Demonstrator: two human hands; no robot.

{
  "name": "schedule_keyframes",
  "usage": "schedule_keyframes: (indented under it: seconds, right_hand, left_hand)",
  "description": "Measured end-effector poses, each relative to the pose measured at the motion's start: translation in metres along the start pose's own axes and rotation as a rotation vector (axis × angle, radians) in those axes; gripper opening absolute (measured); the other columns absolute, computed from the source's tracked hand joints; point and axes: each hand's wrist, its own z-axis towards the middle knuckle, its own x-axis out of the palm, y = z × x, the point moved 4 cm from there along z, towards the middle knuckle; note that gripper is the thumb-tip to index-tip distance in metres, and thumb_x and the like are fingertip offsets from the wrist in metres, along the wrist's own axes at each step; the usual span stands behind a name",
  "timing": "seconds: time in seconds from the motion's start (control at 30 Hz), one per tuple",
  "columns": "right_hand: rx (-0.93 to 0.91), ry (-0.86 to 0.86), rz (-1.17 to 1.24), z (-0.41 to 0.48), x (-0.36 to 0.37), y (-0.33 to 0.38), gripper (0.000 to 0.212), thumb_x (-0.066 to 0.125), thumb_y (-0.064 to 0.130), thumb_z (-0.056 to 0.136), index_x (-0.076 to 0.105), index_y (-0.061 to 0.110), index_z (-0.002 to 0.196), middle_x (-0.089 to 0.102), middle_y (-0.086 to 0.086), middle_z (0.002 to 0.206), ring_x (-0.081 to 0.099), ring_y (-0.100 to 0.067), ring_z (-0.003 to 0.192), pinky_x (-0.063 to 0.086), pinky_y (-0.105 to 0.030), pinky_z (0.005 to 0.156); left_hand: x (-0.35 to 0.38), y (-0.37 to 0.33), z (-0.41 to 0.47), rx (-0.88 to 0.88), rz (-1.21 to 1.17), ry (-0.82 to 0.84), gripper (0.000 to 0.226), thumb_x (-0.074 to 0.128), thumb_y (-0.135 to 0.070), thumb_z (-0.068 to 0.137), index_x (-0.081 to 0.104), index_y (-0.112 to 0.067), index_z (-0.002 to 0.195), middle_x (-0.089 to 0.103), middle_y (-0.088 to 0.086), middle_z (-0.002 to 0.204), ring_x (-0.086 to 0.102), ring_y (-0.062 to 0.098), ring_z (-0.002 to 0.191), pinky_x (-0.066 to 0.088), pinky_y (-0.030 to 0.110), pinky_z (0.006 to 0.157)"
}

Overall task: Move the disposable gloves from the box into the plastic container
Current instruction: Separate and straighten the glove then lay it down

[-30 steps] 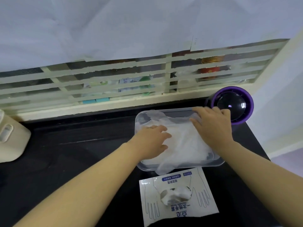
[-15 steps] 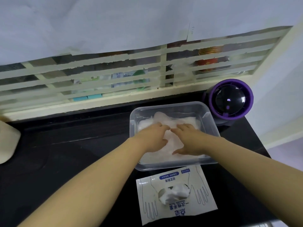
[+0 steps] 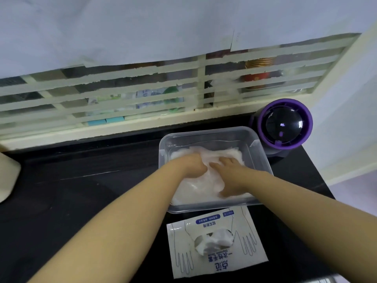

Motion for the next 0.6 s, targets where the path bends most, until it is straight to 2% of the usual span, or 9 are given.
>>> schedule_keyframes:
  seconds: [0.07, 0.13, 0.2, 0.27, 0.33, 0.4, 0.47, 0.53, 0.6]
  right_hand:
    - [-0.051, -0.056, 0.033, -0.019, -0.013, 0.001, 0.084, 0.066, 0.041, 0.087, 0.015, 0.026, 0.153, 0.023, -0.005, 0.156, 0.019, -0.027, 0.143, 0.025, -0.044, 0.115]
    - [-0.092, -0.173, 0.037, -0.041, -0.030, 0.003, 0.070, 0.064, 0.042, 0.088, 0.031, 0.029, 0.148, 0.034, 0.001, 0.152, 0.030, -0.021, 0.138, 0.029, -0.041, 0.114]
    - [-0.143, -0.318, 0.051, -0.067, -0.044, 0.009, 0.054, 0.061, 0.040, 0.091, 0.044, 0.029, 0.141, 0.045, 0.006, 0.145, 0.043, -0.013, 0.128, 0.035, -0.035, 0.110]
    - [-0.226, -0.398, 0.126, -0.092, -0.053, 0.020, 0.036, 0.059, 0.034, 0.093, 0.057, 0.028, 0.129, 0.060, 0.012, 0.124, 0.054, 0.003, 0.102, 0.044, -0.023, 0.099]
    - [-0.315, -0.318, 0.174, -0.114, -0.046, 0.038, 0.024, 0.059, 0.031, 0.094, 0.065, 0.027, 0.116, 0.065, 0.017, 0.104, 0.056, 0.010, 0.082, 0.047, -0.010, 0.082]
    - [-0.380, -0.164, 0.149, -0.121, -0.021, 0.052, 0.022, 0.060, 0.030, 0.093, 0.066, 0.026, 0.114, 0.067, 0.015, 0.105, 0.058, 0.009, 0.083, 0.046, -0.007, 0.077]
    - [-0.375, -0.092, 0.062, -0.117, 0.010, 0.057, 0.032, 0.060, 0.031, 0.093, 0.060, 0.028, 0.125, 0.062, 0.012, 0.119, 0.058, 0.001, 0.098, 0.047, -0.015, 0.087]
    - [-0.344, -0.110, -0.030, -0.106, 0.034, 0.056, 0.040, 0.058, 0.034, 0.093, 0.053, 0.031, 0.132, 0.053, 0.012, 0.129, 0.054, -0.008, 0.111, 0.045, -0.026, 0.095]
    - [-0.328, -0.177, -0.010, -0.098, 0.045, 0.056, 0.035, 0.059, 0.034, 0.092, 0.057, 0.030, 0.128, 0.054, 0.011, 0.127, 0.055, -0.009, 0.107, 0.045, -0.026, 0.092]
  left_hand:
    - [-0.009, 0.002, -0.019, 0.051, -0.061, 0.020, 0.046, 0.041, -0.027, 0.101, 0.039, -0.012, 0.145, 0.047, 0.009, 0.144, 0.046, 0.028, 0.130, 0.040, 0.035, 0.105]
    - [-0.018, 0.007, -0.041, 0.118, -0.120, -0.040, 0.049, 0.038, -0.025, 0.103, 0.030, -0.016, 0.151, 0.041, 0.006, 0.151, 0.042, 0.025, 0.134, 0.034, 0.031, 0.106]
    - [-0.026, 0.012, -0.066, 0.183, -0.187, -0.173, 0.048, 0.040, -0.024, 0.103, 0.032, -0.023, 0.150, 0.048, -0.002, 0.145, 0.049, 0.018, 0.127, 0.037, 0.027, 0.102]
    - [-0.032, 0.018, -0.092, 0.252, -0.233, -0.330, 0.044, 0.044, -0.023, 0.102, 0.041, -0.028, 0.145, 0.056, -0.012, 0.130, 0.057, 0.008, 0.108, 0.044, 0.022, 0.094]
    - [-0.029, 0.023, -0.119, 0.358, -0.246, -0.482, 0.037, 0.046, -0.020, 0.100, 0.052, -0.030, 0.135, 0.058, -0.020, 0.111, 0.058, 0.001, 0.093, 0.048, 0.019, 0.085]
    - [-0.015, 0.024, -0.141, 0.518, -0.216, -0.554, 0.030, 0.049, -0.016, 0.098, 0.061, -0.027, 0.123, 0.054, -0.023, 0.098, 0.057, 0.000, 0.084, 0.049, 0.019, 0.077]
    - [0.008, 0.023, -0.154, 0.661, -0.127, -0.545, 0.025, 0.048, -0.019, 0.094, 0.066, -0.024, 0.111, 0.057, -0.021, 0.092, 0.059, 0.003, 0.072, 0.052, 0.022, 0.065]
    - [0.029, 0.024, -0.158, 0.737, -0.024, -0.528, 0.026, 0.044, -0.024, 0.091, 0.068, -0.022, 0.101, 0.063, -0.014, 0.088, 0.057, 0.008, 0.059, 0.048, 0.023, 0.049]
    - [0.047, 0.028, -0.156, 0.742, 0.018, -0.518, 0.027, 0.043, -0.027, 0.090, 0.070, -0.023, 0.096, 0.065, -0.012, 0.086, 0.055, 0.010, 0.053, 0.043, 0.022, 0.044]
